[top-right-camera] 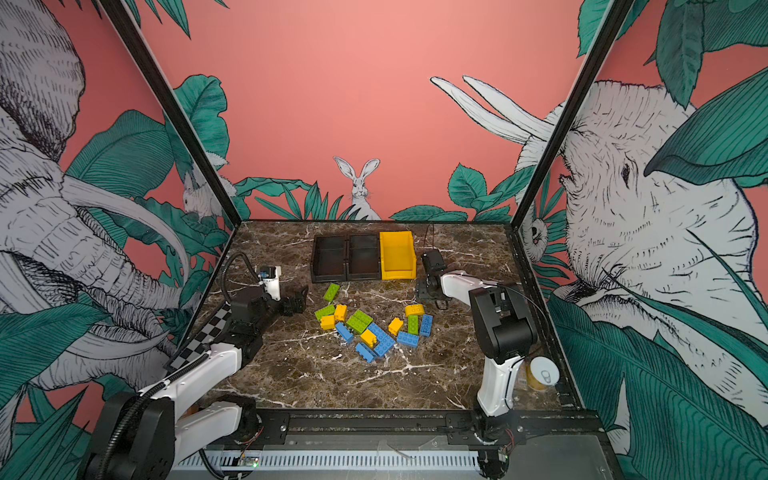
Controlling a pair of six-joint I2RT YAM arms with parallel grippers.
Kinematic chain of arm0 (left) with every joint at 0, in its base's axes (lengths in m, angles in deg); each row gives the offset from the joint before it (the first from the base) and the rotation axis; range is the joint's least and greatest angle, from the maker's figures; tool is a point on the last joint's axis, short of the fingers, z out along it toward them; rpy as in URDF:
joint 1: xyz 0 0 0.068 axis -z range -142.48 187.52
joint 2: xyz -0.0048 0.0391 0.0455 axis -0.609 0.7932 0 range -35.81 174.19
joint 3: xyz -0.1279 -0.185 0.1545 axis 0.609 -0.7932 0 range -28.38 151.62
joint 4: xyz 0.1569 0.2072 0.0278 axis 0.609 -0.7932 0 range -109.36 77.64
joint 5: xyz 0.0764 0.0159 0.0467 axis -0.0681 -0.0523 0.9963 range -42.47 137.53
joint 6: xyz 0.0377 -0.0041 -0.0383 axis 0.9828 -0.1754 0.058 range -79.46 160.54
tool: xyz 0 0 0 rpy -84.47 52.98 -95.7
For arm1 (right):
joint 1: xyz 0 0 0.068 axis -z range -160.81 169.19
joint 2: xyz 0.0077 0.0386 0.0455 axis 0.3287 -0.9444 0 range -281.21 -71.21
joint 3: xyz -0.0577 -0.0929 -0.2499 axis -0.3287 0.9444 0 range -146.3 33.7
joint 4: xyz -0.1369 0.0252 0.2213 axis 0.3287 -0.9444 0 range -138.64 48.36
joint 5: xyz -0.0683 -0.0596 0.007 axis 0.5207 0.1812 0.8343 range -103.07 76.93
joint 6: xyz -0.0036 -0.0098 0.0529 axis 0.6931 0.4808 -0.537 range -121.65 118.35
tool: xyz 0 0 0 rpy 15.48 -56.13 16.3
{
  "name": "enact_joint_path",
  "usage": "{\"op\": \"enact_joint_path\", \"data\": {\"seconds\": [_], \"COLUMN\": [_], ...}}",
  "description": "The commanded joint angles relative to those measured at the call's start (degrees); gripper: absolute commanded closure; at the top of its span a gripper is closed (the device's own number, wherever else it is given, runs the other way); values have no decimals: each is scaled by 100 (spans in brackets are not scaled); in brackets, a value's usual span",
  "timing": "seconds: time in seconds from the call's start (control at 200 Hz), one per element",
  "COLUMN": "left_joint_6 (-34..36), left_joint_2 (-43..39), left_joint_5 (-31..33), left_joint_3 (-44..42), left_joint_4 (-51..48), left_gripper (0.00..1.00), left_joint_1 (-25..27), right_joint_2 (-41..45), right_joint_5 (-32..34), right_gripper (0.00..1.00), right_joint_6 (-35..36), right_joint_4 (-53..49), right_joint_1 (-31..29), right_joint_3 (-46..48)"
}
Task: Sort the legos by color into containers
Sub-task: 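Carry the green brick over the yellow bin and release it inside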
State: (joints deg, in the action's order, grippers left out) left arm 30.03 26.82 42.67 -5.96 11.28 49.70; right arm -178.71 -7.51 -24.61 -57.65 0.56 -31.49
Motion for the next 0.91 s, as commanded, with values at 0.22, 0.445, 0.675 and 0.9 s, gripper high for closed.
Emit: {"op": "enact_joint_path", "data": {"seconds": [0.22, 0.445, 0.675, 0.9], "left_joint_6": [-80, -57, -35, -29], "left_joint_2": [-189, -251, -380, -435], "left_joint_5": [145, 106, -29, -65], "left_joint_3": [-131, -126, -109, -89], "left_joint_4": [163, 133, 95, 41], "left_gripper": [1, 1, 1, 1], "left_joint_1": [3, 3, 3, 3], "right_joint_2": [-76, 264, 976, 1071], "right_joint_5": [176, 154, -29, -499], "right_gripper": [44, 49, 49, 50], "right_joint_6": [198, 242, 336, 477], "right_joint_4": [-285, -209, -179, -205], "right_joint_1": [-2, -7, -4, -135], "right_joint_3": [-130, 38, 55, -623]}}
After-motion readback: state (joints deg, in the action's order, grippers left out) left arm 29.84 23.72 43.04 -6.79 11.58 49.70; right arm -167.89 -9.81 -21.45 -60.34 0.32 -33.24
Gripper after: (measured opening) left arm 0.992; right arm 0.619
